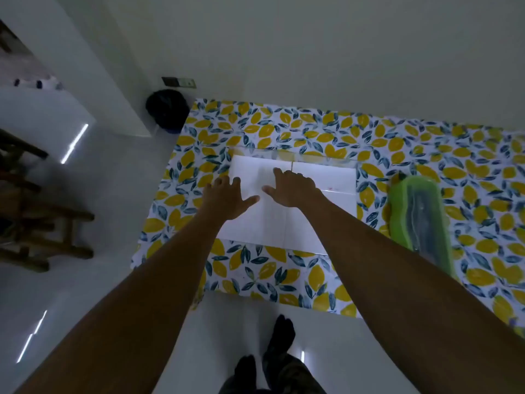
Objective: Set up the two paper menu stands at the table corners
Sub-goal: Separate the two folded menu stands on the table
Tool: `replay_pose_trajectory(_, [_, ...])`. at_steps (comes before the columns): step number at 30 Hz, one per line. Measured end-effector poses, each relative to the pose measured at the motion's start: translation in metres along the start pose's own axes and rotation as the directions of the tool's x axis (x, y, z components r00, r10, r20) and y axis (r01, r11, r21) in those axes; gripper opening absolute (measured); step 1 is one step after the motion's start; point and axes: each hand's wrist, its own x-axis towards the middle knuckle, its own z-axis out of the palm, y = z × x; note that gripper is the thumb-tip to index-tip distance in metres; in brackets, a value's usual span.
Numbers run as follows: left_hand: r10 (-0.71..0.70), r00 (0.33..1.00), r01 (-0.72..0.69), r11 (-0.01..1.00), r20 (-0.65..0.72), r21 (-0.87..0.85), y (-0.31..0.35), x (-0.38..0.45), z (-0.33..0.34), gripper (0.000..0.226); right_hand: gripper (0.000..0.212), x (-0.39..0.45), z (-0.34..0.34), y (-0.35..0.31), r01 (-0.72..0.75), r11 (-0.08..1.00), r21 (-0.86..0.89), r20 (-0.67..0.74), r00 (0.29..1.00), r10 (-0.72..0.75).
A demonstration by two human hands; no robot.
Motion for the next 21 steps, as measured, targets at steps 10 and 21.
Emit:
replay_pose_trajectory(10, [-0.011,0.992,0.014,0.999,0.123,-0.029,-0.031,-0.001,0.049,0.089,0.071,0.002,0.06,-0.007,-0.031,0.999,0.015,0.089,0.996,0.03])
replay_pose_trajectory(21, [-0.02,0.994,0.056,0.932,0.104,-0.357,-0.052,-0.011,0.11,0.085,0.069,-0.031,0.152,-0.03,-0.183,0.98,0.081,-0.044,0.981,0.187])
